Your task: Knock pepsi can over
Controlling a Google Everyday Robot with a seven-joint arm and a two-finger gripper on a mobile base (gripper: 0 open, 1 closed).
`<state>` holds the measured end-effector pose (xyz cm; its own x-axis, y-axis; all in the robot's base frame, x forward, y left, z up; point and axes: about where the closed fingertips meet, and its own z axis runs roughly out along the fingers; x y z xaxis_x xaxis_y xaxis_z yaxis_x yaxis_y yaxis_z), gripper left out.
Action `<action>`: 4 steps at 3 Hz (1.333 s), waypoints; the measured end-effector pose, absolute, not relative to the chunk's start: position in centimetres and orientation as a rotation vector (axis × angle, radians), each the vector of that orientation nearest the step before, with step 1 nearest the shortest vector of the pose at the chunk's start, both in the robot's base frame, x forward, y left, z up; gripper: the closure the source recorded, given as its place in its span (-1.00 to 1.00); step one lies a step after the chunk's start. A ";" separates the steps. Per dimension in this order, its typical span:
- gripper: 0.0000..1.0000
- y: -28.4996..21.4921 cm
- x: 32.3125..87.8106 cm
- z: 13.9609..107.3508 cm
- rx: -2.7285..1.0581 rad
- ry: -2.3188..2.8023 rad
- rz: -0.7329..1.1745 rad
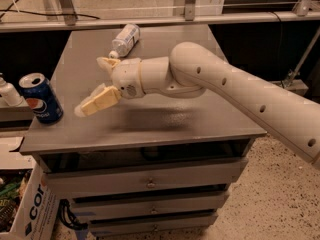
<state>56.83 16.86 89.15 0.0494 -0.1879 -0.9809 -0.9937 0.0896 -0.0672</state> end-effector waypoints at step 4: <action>-0.66 30.1 52.6 84.2 -1.459 1.216 1.240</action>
Offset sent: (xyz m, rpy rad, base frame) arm -0.0308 0.1068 -0.0571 0.0060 0.0868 0.2090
